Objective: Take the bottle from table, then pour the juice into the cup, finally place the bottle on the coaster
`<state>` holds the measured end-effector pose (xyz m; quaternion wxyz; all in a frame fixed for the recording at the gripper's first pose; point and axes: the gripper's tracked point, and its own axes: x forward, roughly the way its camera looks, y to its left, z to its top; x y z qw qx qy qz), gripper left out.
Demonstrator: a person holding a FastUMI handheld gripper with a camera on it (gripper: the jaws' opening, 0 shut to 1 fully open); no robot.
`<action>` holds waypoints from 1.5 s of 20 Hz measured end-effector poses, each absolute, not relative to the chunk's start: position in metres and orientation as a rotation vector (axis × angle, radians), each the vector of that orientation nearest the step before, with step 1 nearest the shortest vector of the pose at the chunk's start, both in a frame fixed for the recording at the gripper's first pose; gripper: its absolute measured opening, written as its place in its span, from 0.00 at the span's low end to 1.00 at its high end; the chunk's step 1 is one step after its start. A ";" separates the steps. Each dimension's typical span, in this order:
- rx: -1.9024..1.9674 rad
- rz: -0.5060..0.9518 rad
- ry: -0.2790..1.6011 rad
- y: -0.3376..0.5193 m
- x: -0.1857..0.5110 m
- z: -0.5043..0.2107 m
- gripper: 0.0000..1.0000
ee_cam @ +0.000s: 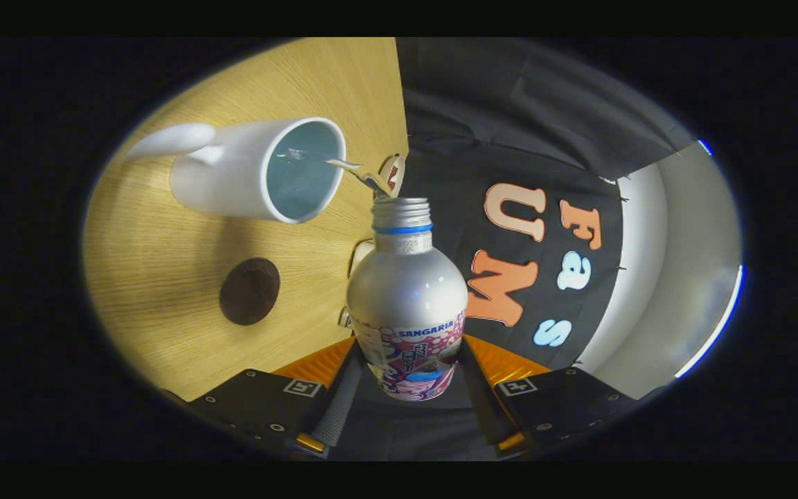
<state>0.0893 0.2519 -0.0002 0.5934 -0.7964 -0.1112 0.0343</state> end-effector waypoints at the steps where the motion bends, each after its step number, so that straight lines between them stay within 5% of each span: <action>1: -1.856 0.082 -0.253 0.252 0.090 -0.001 0.77; 30: -1.995 0.098 -0.274 0.258 0.086 0.008 0.76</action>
